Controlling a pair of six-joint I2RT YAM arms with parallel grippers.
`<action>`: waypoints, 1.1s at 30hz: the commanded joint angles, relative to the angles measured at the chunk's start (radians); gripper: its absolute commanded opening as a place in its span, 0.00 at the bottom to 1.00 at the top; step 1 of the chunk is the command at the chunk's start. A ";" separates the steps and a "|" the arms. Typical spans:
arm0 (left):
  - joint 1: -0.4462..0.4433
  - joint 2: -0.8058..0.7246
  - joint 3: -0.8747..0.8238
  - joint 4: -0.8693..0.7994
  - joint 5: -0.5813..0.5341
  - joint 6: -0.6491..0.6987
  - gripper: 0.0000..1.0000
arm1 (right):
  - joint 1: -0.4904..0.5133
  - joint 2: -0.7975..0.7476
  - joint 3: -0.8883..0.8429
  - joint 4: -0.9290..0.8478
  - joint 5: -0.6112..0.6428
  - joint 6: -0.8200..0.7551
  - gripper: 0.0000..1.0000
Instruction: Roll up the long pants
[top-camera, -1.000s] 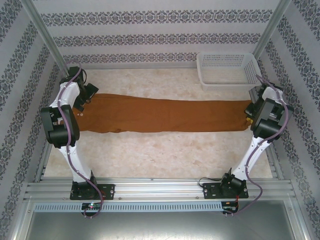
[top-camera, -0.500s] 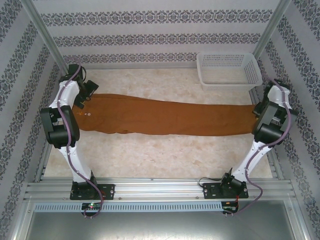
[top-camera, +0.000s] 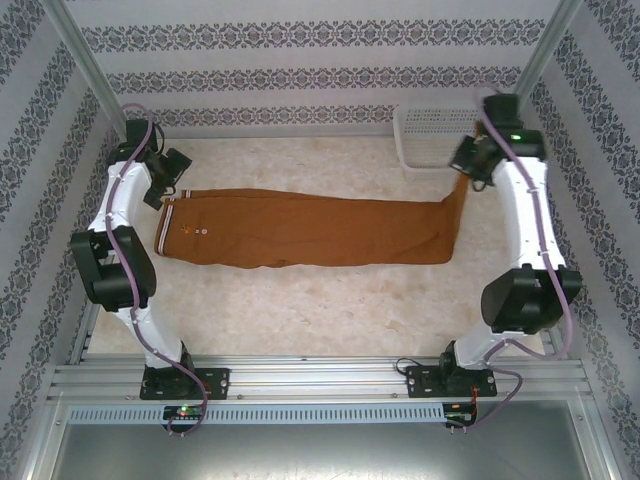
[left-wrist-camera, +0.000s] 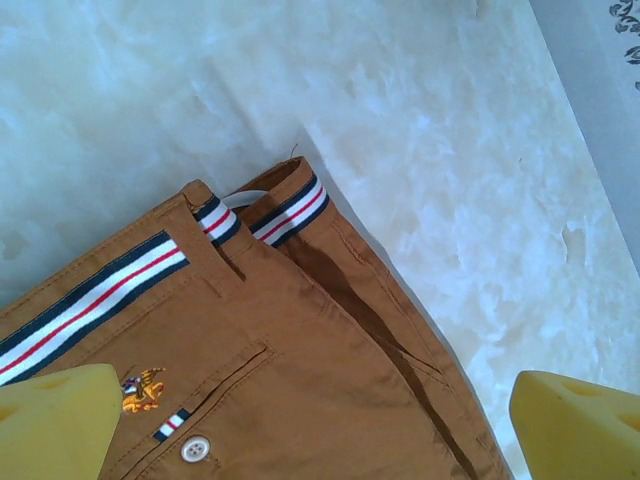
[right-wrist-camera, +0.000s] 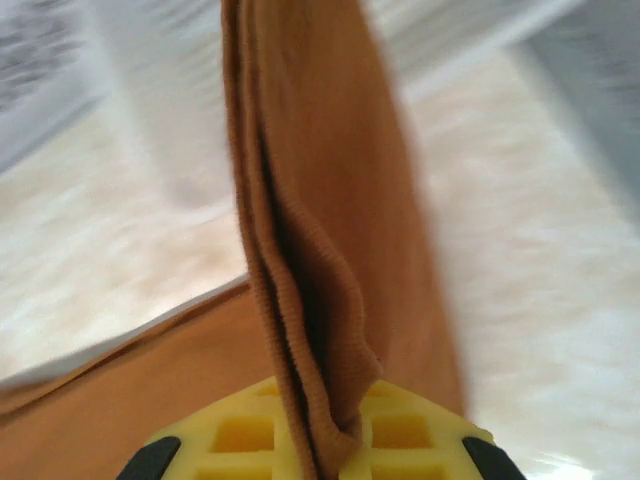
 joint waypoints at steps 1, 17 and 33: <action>-0.010 -0.044 -0.014 -0.034 0.014 0.012 1.00 | 0.158 0.028 0.054 0.123 -0.177 0.173 0.00; -0.005 -0.119 0.020 -0.009 0.037 -0.006 1.00 | 0.645 0.692 0.785 0.468 -0.530 0.598 0.00; 0.017 -0.141 0.012 -0.019 0.038 -0.004 1.00 | 0.776 0.920 0.904 0.739 -0.569 0.849 0.00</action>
